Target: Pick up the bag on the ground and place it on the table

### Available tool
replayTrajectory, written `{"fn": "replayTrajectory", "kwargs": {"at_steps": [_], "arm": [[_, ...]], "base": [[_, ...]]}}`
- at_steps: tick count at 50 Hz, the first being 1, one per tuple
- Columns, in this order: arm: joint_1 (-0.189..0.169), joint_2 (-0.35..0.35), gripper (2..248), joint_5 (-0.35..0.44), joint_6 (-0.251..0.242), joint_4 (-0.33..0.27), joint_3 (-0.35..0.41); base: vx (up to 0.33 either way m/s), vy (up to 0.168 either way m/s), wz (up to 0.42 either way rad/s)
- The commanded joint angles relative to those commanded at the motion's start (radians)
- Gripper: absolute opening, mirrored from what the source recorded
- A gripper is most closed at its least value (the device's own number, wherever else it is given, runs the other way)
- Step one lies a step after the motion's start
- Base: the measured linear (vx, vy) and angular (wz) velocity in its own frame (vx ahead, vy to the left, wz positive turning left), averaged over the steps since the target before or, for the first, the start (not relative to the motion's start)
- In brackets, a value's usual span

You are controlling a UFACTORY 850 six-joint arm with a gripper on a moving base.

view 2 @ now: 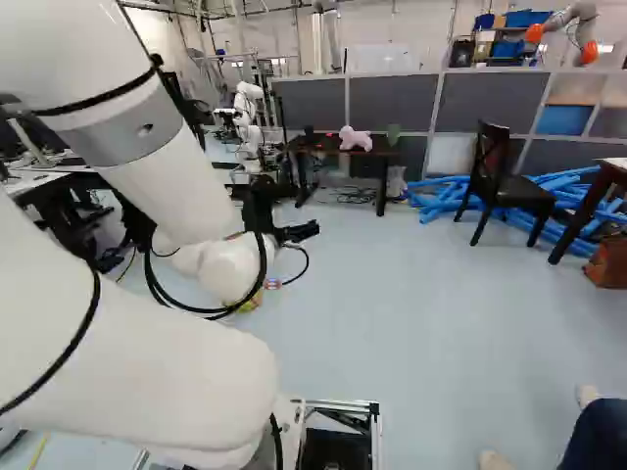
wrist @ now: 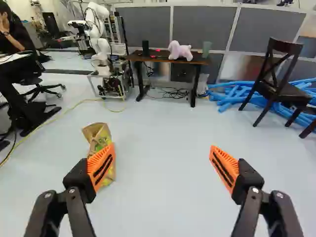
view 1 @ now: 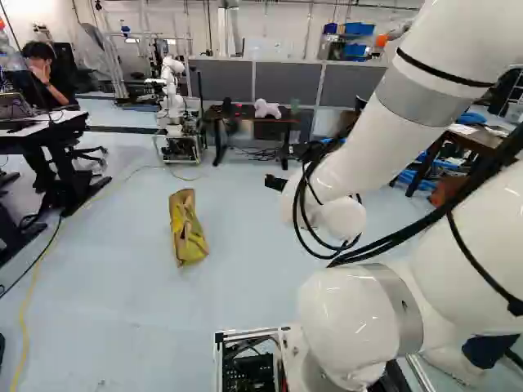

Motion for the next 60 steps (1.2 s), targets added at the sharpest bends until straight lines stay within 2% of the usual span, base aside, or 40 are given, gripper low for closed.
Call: {"fn": "replayTrajectory", "kwargs": {"at_steps": [60], "arm": [[0.000, 0.000, 247, 0.000, 0.000, 0.000, 0.000]], "base": [[0.035, 0.003, -0.010]]}}
